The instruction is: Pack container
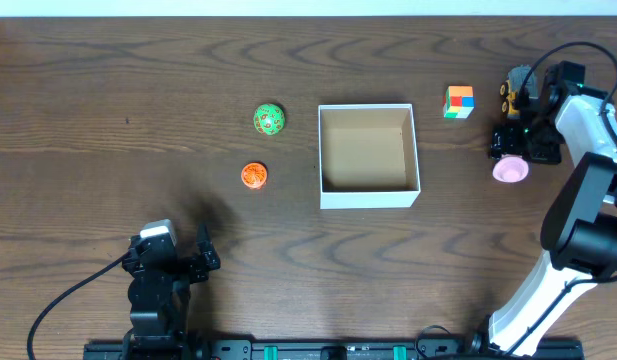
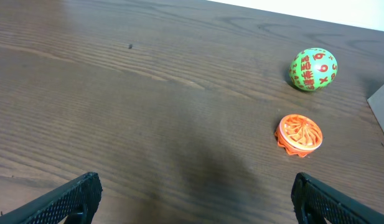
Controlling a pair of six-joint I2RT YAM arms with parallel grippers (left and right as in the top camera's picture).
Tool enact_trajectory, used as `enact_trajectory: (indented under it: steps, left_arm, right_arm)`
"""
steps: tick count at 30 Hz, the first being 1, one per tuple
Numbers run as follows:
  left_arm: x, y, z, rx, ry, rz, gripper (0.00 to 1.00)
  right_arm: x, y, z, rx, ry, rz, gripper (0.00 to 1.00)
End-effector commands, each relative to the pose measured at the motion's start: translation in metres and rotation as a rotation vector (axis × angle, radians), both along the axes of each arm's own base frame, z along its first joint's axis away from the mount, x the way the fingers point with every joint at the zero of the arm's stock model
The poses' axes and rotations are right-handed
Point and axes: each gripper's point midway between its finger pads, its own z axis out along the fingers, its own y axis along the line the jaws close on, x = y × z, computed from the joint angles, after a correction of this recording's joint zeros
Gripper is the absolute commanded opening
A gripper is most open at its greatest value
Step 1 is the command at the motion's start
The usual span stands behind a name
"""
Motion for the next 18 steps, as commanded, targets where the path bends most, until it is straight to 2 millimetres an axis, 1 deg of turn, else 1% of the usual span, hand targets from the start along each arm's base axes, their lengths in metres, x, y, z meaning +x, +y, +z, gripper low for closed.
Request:
enact_trajectory:
  steps: [1, 10, 11, 12, 15, 18]
  left_arm:
    - [-0.0001, 0.0012, -0.0074, -0.004, 0.012, 0.008, 0.98]
    - [-0.0001, 0.0012, -0.0073, -0.004, 0.012, 0.008, 0.98]
    - [-0.0001, 0.0013, -0.0073, -0.004, 0.012, 0.008, 0.98]
    - [-0.0001, 0.0013, -0.0073, -0.004, 0.012, 0.008, 0.98]
    - [-0.0001, 0.0012, -0.0073, -0.004, 0.012, 0.008, 0.98]
    - [-0.0001, 0.0013, -0.0073, -0.004, 0.012, 0.008, 0.98]
  right_arm:
    - [-0.0015, 0.0027, -0.0113, 0.0, 0.026, 0.008, 0.88]
    - [-0.0004, 0.0023, -0.0117, -0.002, 0.022, 0.008, 0.87]
    - [0.0, 0.0022, -0.0116, -0.002, 0.021, 0.008, 0.85]
    - [0.0003, 0.0021, -0.0116, -0.002, 0.019, 0.008, 0.79]
    - [0.0013, 0.0018, -0.0115, -0.004, 0.015, 0.008, 0.68]
    - [0.0012, 0.0018, -0.0115, -0.004, 0.016, 0.008, 0.66]
